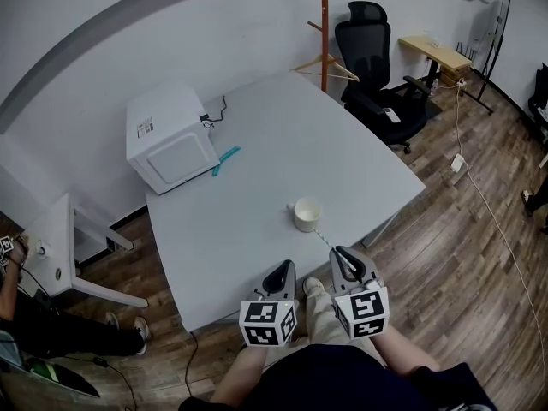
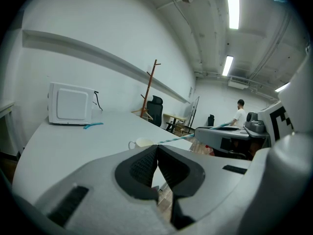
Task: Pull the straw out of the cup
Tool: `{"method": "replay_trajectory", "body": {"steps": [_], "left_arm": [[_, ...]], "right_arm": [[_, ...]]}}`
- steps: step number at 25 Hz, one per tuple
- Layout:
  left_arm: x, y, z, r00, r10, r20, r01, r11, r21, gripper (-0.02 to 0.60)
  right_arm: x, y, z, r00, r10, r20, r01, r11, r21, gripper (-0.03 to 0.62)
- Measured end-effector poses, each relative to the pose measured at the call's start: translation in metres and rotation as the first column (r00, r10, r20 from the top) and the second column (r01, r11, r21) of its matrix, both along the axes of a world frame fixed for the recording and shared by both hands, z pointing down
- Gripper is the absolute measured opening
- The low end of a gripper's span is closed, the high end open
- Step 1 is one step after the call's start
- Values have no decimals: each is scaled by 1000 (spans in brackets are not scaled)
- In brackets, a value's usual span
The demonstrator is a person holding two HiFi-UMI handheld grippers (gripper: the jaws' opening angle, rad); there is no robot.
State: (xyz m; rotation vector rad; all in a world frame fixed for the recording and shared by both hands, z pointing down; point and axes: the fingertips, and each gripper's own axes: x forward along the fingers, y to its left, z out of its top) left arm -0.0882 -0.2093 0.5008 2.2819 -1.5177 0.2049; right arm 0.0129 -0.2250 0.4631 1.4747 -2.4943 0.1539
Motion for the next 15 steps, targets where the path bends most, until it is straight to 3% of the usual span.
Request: {"method": "replay_trajectory", "body": {"steps": [15], "left_arm": [[-5,7,-6,1000,-10,0,10,1000,19,18]], "right_arm": [[-6,9,-5,1000,-12,16,12,1000,12,43]]}}
